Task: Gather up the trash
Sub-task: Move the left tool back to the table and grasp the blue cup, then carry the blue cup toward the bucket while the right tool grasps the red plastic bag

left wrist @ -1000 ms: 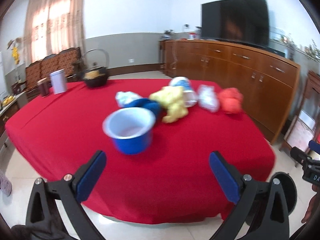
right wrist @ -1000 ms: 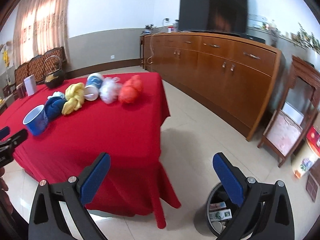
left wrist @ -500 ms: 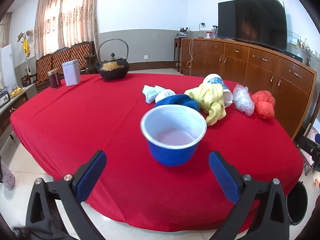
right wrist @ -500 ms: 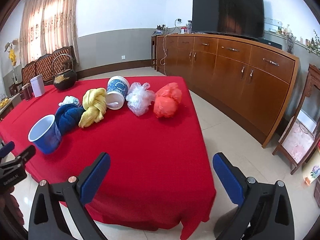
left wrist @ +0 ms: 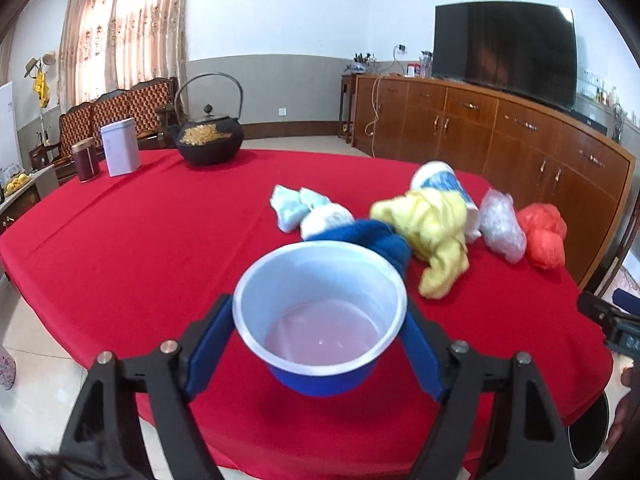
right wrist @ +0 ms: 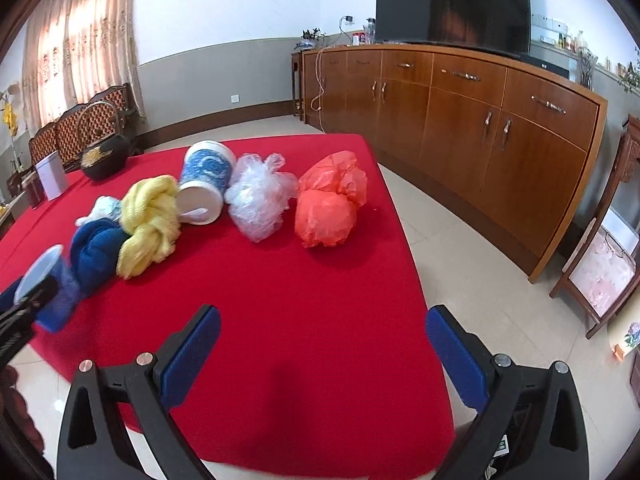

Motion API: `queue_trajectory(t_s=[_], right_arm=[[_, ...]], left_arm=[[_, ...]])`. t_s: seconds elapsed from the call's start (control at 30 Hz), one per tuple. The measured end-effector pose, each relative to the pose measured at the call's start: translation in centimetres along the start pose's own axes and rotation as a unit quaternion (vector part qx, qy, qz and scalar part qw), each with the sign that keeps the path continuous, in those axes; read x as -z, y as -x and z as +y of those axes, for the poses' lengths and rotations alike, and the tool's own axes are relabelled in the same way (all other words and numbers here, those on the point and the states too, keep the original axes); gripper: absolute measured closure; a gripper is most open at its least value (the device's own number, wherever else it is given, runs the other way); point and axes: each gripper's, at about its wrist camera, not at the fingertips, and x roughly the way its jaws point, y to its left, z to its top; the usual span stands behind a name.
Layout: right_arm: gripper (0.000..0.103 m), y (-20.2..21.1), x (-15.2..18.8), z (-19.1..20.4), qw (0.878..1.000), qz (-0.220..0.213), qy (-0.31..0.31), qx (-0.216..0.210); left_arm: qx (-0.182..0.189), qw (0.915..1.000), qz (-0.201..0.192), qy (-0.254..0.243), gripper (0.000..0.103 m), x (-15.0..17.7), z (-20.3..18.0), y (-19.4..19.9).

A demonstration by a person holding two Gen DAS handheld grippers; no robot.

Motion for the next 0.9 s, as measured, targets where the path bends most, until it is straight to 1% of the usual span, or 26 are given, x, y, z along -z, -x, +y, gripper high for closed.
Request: queue_trajectory(t_s=[0.1,0.23,0.33,0.37,0.4,0.47,0.5,0.53,0.57,0.63,0.73,0.9], right_arm=[[0.000,-1.7,-1.1,-0.3,1.000,0.007,-0.003,0.001],[0.000,-4.0,-3.0,-0.2,1.000,0.018,0.000,0.002],[0.000,-5.7,-4.4,0.2,1.000,0.023,0.005,0.003],[0.002,-6.1,-4.8,0.3,1.000,0.026,0.006,0.006],[0.007,-6.7,-5.1,0.3,1.000,0.029,0.006,0.004],[0.028,-7.6,-5.5,0.3,0.999,0.040,0.005,0.003],[0.033,-7.9,-5.7,0.2,0.999,0.045,0.003,-0.001],[0.049,-8.4,-5.8,0.1,0.999,0.050,0.001,-0.007],[0.076,-8.7,-5.8,0.1,0.998,0.055,0.001,-0.009],[0.077,-8.8,-5.7,-0.2,0.998,0.059,-0.005,-0.015],[0.079,-8.2,-5.4,-0.1,0.999,0.050,0.003,-0.018],[0.079,-6.8,-4.9,0.0,0.999,0.037,0.005,-0.023]], left_arm=[[-0.012,0.9999,-0.006,0.006,0.023,-0.7,1.7,-0.2],[-0.027,0.9996,0.004,0.012,0.023,-1.5,3.4,-2.0],[-0.030,0.9994,0.011,0.016,0.023,-1.8,4.4,-3.1],[-0.030,0.9994,0.012,0.016,0.023,-1.9,4.6,-3.3],[-0.028,0.9994,0.011,0.017,0.023,-2.0,4.8,-3.5],[-0.026,0.9995,0.010,0.016,0.023,-2.1,4.9,-3.8],[-0.024,0.9995,0.011,0.016,0.023,-2.0,4.9,-3.9],[-0.022,0.9996,0.010,0.016,0.024,-2.0,4.9,-4.0],[-0.020,0.9996,0.009,0.017,0.024,-2.0,4.9,-4.0],[-0.019,0.9997,0.006,0.016,0.024,-2.0,4.9,-4.0],[-0.018,0.9997,0.001,0.014,0.024,-2.1,4.8,-3.6],[-0.019,0.9998,-0.010,0.003,0.024,-2.1,3.9,-2.2]])
